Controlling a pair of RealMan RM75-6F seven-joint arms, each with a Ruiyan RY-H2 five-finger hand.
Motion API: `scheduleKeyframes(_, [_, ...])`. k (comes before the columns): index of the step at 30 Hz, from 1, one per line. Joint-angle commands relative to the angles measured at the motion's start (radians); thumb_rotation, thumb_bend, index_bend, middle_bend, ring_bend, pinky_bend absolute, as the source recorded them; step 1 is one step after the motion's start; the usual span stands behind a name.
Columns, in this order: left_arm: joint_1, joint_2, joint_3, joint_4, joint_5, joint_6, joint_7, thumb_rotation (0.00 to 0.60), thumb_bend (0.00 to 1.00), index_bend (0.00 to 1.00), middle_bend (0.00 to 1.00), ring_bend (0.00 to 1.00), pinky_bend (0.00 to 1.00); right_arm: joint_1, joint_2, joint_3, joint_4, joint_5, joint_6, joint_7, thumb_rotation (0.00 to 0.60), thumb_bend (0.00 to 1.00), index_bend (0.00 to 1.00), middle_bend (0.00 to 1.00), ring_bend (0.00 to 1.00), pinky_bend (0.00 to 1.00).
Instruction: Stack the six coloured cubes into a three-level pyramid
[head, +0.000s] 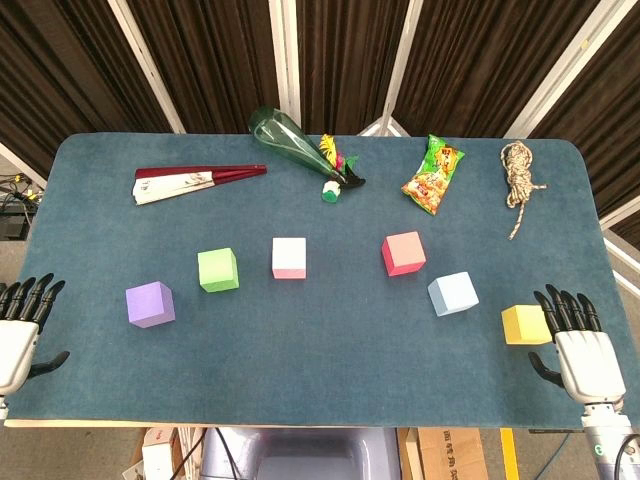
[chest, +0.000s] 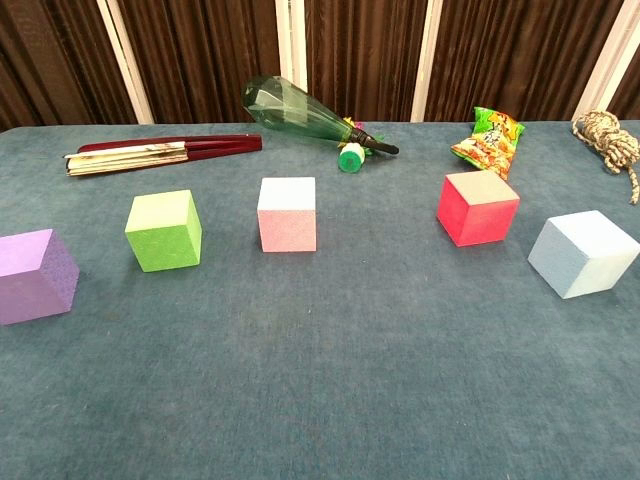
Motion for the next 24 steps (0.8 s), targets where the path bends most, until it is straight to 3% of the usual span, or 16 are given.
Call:
scheduleKeyframes(1, [0.000,0.002,0.001,-0.003,-0.005,-0.006,0.001,0.600,0.00,0.00,0.00,0.00,0.00,0.001,-0.002,0.000,0.000,-0.001,0.000,0.000,0.600,0.32,0.00,0.00,0.00,0.00])
scheduleKeyframes(24, [-0.004,0.008,0.004,-0.020,-0.010,-0.019,0.010,0.600,0.00,0.00,0.00,0.00,0.00,-0.004,-0.011,0.008,0.011,0.000,0.020,0.036,0.600,0.32,0.00,0.00,0.00,0.00])
